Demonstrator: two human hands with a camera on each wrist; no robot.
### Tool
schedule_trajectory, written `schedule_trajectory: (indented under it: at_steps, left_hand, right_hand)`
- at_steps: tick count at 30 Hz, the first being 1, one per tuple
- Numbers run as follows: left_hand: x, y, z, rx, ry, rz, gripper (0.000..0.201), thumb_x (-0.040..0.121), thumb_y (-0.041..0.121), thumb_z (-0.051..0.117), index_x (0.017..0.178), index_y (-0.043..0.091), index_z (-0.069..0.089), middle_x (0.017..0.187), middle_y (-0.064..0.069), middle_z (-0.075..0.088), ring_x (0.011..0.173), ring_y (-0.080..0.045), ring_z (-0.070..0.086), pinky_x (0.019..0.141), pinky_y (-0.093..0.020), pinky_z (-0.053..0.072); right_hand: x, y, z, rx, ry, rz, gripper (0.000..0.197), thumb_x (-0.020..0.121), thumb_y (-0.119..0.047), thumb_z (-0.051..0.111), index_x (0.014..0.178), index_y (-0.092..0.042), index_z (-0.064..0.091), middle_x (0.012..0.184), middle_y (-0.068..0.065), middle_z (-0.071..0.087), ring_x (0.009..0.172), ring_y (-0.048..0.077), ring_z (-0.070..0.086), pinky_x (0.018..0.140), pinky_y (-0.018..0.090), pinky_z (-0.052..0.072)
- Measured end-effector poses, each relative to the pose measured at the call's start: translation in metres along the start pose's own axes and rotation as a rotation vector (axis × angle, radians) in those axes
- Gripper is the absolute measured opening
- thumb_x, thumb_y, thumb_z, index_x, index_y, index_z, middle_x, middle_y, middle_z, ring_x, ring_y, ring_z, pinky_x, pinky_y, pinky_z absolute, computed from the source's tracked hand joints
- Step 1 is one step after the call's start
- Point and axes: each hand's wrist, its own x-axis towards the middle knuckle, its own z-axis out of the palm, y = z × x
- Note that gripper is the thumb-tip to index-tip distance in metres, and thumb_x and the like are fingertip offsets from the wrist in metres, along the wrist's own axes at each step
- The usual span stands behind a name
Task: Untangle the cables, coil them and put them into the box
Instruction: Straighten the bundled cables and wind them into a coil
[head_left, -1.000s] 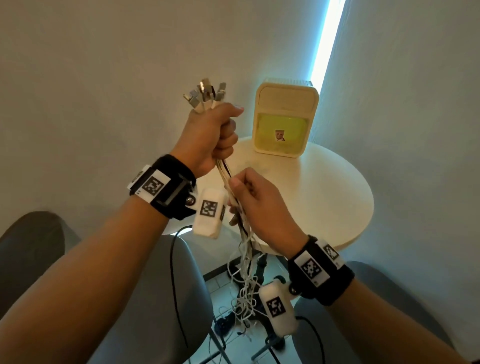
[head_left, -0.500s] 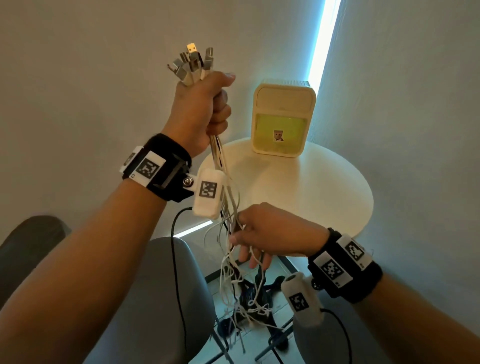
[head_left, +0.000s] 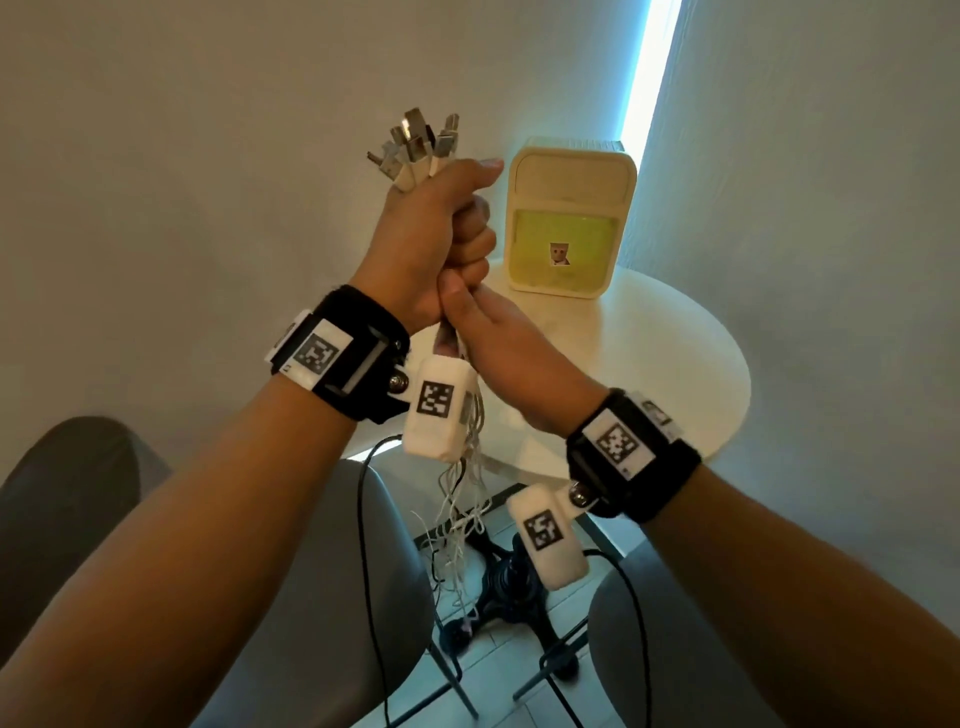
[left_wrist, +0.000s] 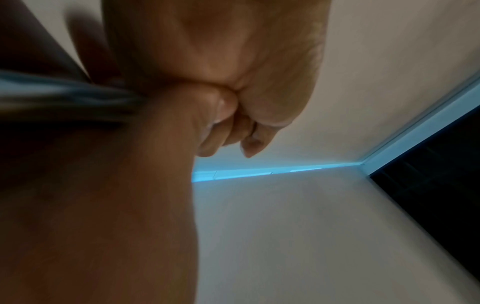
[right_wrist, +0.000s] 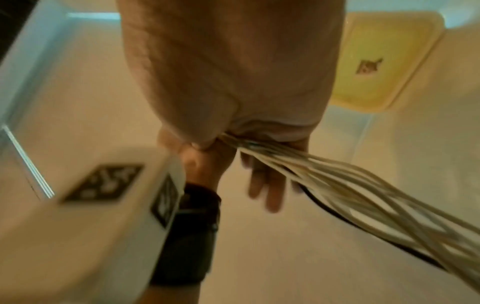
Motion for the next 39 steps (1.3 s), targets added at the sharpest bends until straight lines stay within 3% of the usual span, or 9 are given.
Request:
schedule_trajectory:
  at_steps: [3,15,18,21,24,26,28,31,39]
  left_hand:
    - [-0.001,0.001,-0.012,0.050,0.015,-0.034,0.049,0.105,0.018,0.059,0.068,0.027,0.028,0.052,0.005,0.020,0.044,-0.012,0.012,0.039,-0.022,0.017]
    - [0.011,0.007,-0.086,0.740,0.124,0.086,0.044,0.102,0.024,0.070,0.069,0.026,0.042,0.055,0.003,0.034,0.042,-0.013,0.030,0.044,-0.025,0.026]
    - [0.005,-0.002,-0.082,1.184,-0.067,0.084,0.034,0.102,0.046,0.068,0.078,0.022,0.066,0.072,0.002,0.067,0.066,-0.018,0.063,0.067,-0.038,0.051]
    - [-0.005,-0.007,-0.064,1.518,-0.315,-0.032,0.034,0.106,0.051,0.056,0.097,0.022,0.070,0.087,-0.004,0.071,0.084,-0.025,0.068,0.081,-0.036,0.052]
    - [-0.012,-0.008,-0.065,1.327,-0.412,-0.150,0.046,0.098,0.064,0.060,0.111,0.021,0.072,0.092,0.000,0.078,0.091,-0.020,0.073,0.084,-0.032,0.053]
    - [-0.016,-0.010,-0.066,1.147,-0.479,-0.191,0.044,0.097,0.058,0.066,0.108,0.016,0.074,0.086,0.001,0.079,0.084,-0.015,0.073,0.082,-0.030,0.054]
    - [-0.020,-0.012,-0.066,0.953,-0.403,-0.192,0.037,0.099,0.042,0.070,0.102,0.005,0.071,0.070,0.001,0.069,0.062,-0.010,0.061,0.066,-0.023,0.050]
    - [-0.022,-0.018,-0.058,0.618,-0.223,-0.137,0.015,0.102,0.025,0.069,0.095,0.013,0.070,0.067,0.007,0.053,0.055,-0.005,0.043,0.056,-0.018,0.040]
    - [-0.020,-0.026,-0.027,0.258,-0.030,-0.140,0.034,0.101,0.036,0.071,0.075,0.020,0.057,0.054,0.005,0.035,0.037,-0.009,0.027,0.038,-0.023,0.019]
  right_hand:
    - [0.001,0.006,0.004,0.015,0.019,0.005,0.040,0.113,-0.046,0.040,0.091,-0.017,0.056,0.058,-0.012,0.046,0.047,0.004,0.040,0.046,0.023,0.036]
    - [-0.023,0.039,-0.035,0.094,-0.110,0.240,0.043,0.112,-0.047,0.044,0.096,-0.011,0.061,0.060,-0.008,0.038,0.051,0.011,0.029,0.050,0.031,0.029]
    - [-0.015,0.032,-0.040,0.048,-0.023,0.192,0.040,0.112,-0.041,0.045,0.094,-0.011,0.063,0.059,-0.009,0.038,0.049,0.009,0.027,0.047,0.030,0.022]
    - [-0.004,0.025,-0.044,0.074,0.044,0.158,0.041,0.113,-0.038,0.045,0.094,-0.007,0.063,0.058,-0.006,0.036,0.047,0.010,0.024,0.047,0.030,0.018]
    - [0.002,0.024,-0.045,0.097,0.077,0.123,0.044,0.113,-0.037,0.046,0.099,0.002,0.064,0.059,-0.005,0.037,0.046,0.011,0.027,0.046,0.030,0.021]
    - [0.003,0.023,-0.043,0.131,0.106,0.099,0.040,0.113,-0.036,0.047,0.092,-0.006,0.063,0.058,-0.004,0.037,0.044,0.012,0.028,0.045,0.031,0.025]
    - [0.004,0.022,-0.039,0.169,0.128,0.080,0.037,0.113,-0.036,0.047,0.090,-0.012,0.061,0.057,-0.004,0.037,0.043,0.013,0.030,0.044,0.029,0.029]
    - [0.004,0.019,-0.036,0.226,0.158,0.089,0.025,0.114,-0.028,0.043,0.097,-0.014,0.054,0.064,0.000,0.046,0.046,0.016,0.037,0.045,0.029,0.035]
    - [-0.005,0.022,-0.037,0.291,0.015,0.097,0.020,0.105,-0.004,0.037,0.116,-0.012,0.052,0.075,0.009,0.060,0.065,0.031,0.061,0.078,0.059,0.054]
